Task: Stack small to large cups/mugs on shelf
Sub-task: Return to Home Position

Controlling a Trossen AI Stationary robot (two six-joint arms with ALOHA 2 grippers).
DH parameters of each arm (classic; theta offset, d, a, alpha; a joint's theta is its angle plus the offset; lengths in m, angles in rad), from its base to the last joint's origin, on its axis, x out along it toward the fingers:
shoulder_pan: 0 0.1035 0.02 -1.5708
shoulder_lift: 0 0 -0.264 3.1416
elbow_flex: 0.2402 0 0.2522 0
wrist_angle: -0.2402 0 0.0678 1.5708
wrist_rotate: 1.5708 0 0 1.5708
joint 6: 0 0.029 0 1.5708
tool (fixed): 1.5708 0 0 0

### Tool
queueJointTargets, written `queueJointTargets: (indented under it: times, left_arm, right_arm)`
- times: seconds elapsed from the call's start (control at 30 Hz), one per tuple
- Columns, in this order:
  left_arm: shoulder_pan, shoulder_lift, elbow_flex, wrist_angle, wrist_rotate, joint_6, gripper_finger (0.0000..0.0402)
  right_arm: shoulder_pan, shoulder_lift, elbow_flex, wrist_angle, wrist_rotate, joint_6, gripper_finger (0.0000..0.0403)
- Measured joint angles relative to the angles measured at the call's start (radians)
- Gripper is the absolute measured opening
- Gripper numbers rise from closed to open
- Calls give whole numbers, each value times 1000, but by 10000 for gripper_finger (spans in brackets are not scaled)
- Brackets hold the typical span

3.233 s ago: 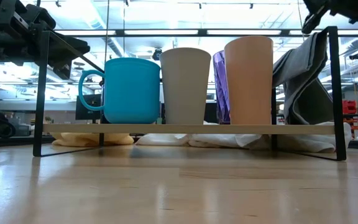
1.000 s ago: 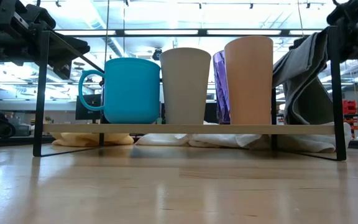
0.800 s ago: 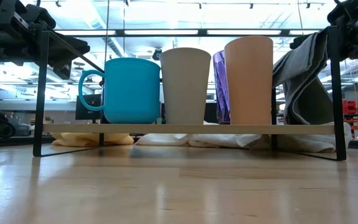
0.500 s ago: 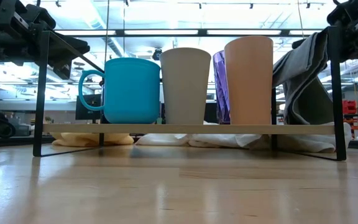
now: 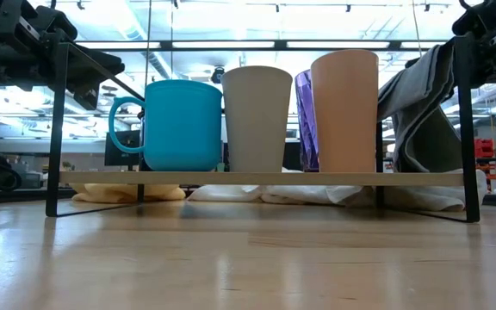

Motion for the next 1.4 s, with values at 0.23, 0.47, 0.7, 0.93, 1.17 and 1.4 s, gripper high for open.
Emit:
queueJointTargets:
  times: [0.23,0.47,0.7,0.93,1.17,1.4]
  left_arm:
    - [0,0,0,0,0,0,54]
    - [0,0,0,0,0,-1,62]
    - [0,0,0,0,0,-1,59]
    - [0,0,0,0,0,0,53]
    - [0,0,0,0,0,0,61]
    - [0,0,0,0,0,0,60]
  right_arm:
    - [0,0,0,-24,6,72,33]
    - [0,1,0,-26,6,76,38]
    - [0,2,0,-26,6,76,36]
    - [0,2,0,-26,6,74,35]
    - [0,2,0,-26,6,74,34]
    - [0,2,0,-26,6,74,35]
